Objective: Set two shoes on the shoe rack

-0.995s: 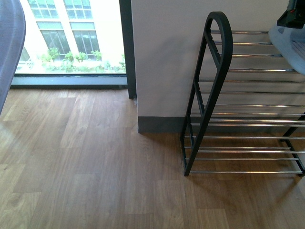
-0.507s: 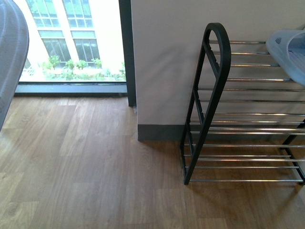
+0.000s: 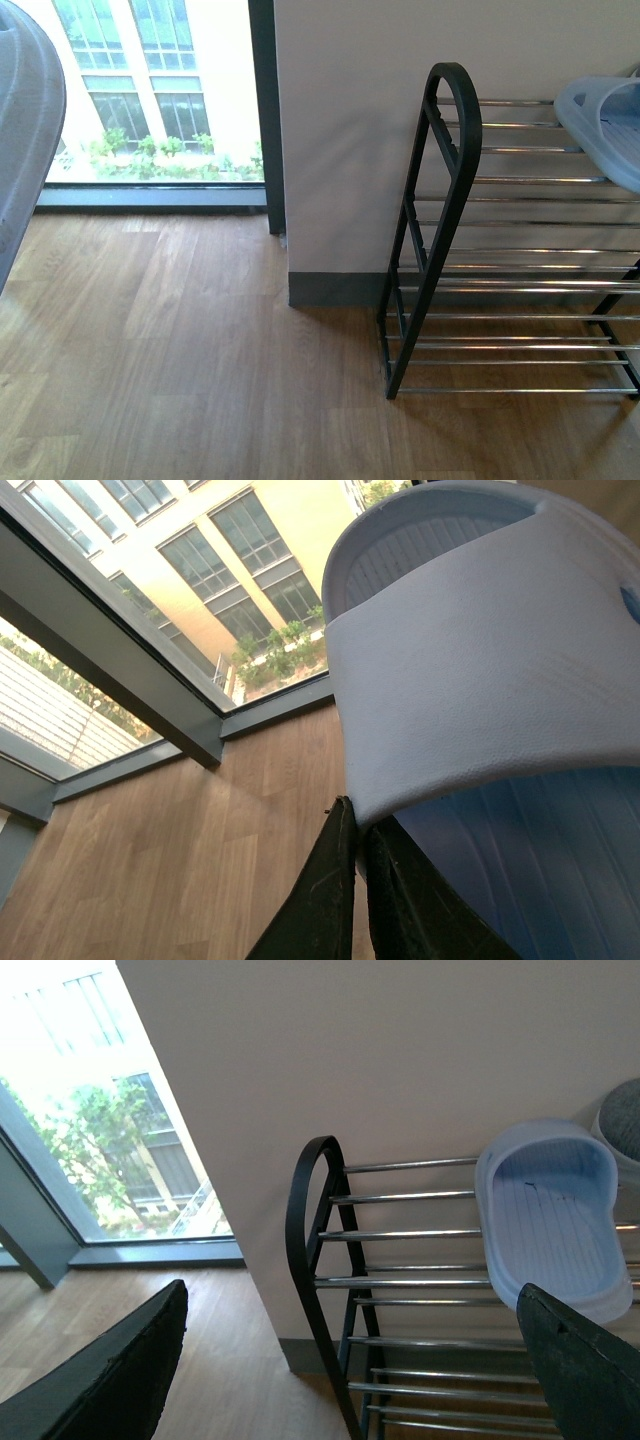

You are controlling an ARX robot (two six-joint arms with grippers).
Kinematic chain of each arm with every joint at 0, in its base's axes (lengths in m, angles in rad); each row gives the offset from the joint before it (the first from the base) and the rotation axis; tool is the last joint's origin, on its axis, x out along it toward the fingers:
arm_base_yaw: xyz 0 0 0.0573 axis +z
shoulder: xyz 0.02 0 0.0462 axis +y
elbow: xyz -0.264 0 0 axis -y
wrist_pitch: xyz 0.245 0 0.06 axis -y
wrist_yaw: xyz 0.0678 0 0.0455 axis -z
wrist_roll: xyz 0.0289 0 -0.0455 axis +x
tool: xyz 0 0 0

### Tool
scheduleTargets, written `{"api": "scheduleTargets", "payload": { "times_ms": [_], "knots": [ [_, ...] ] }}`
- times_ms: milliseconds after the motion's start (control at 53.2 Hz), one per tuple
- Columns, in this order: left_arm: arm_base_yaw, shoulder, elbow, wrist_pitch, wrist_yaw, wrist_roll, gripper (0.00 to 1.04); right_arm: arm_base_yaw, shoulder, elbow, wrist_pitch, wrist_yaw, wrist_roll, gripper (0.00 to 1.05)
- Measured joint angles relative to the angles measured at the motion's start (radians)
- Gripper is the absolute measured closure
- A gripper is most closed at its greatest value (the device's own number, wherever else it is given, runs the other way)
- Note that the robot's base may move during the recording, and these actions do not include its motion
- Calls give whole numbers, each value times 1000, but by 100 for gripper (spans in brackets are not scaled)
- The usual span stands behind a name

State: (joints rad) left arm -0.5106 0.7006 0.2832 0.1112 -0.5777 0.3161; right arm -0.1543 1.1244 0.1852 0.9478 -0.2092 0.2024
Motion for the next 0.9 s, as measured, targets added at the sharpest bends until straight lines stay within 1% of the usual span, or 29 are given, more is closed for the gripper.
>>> {"api": "scheduleTargets", "payload": {
  "times_ms": [94, 113, 150, 169, 207, 263, 338, 376, 394, 432, 451, 507, 526, 563, 601, 901],
  "knots": [
    [0, 0, 0, 0, 0, 0, 103, 0, 0, 0, 0, 0, 8, 9],
    [0, 0, 0, 0, 0, 0, 103, 4, -2, 0, -3, 13, 1, 11],
    [0, 0, 0, 0, 0, 0, 103, 13, -13, -3, -21, 55, -41, 17],
    [0, 0, 0, 0, 0, 0, 103, 19, -30, -13, -35, 77, -82, 22],
    [0, 0, 0, 0, 0, 0, 103, 27, -57, -31, -50, 90, -114, 29],
    [0, 0, 0, 0, 0, 0, 103, 45, -117, -59, -79, 104, -158, 43],
    [0, 0, 0, 0, 0, 0, 103, 60, -175, -87, -111, 118, -177, 59],
    [0, 0, 0, 0, 0, 0, 103, 67, -177, -109, -76, 126, -181, 66],
    [0, 0, 0, 0, 0, 0, 103, 72, -179, -114, -70, 133, -182, 68],
    [0, 0, 0, 0, 0, 0, 103, 103, -191, -130, -74, 186, -185, 75],
    [0, 0, 0, 0, 1, 0, 103, 122, -206, -141, -85, 198, -187, 80],
    [0, 0, 0, 0, 0, 0, 103, 145, -248, -156, -125, 198, -193, 91],
    [0, 0, 0, 0, 0, 0, 103, 147, -257, -158, -131, 199, -193, 93],
    [0, 0, 0, 0, 0, 0, 103, 148, -290, -163, -157, 200, -195, 100],
    [0, 0, 0, 0, 0, 0, 103, 149, -315, -164, -177, 203, -198, 104],
    [0, 0, 0, 0, 0, 0, 103, 150, -573, -166, -407, 209, -199, 103]
  ]
}}
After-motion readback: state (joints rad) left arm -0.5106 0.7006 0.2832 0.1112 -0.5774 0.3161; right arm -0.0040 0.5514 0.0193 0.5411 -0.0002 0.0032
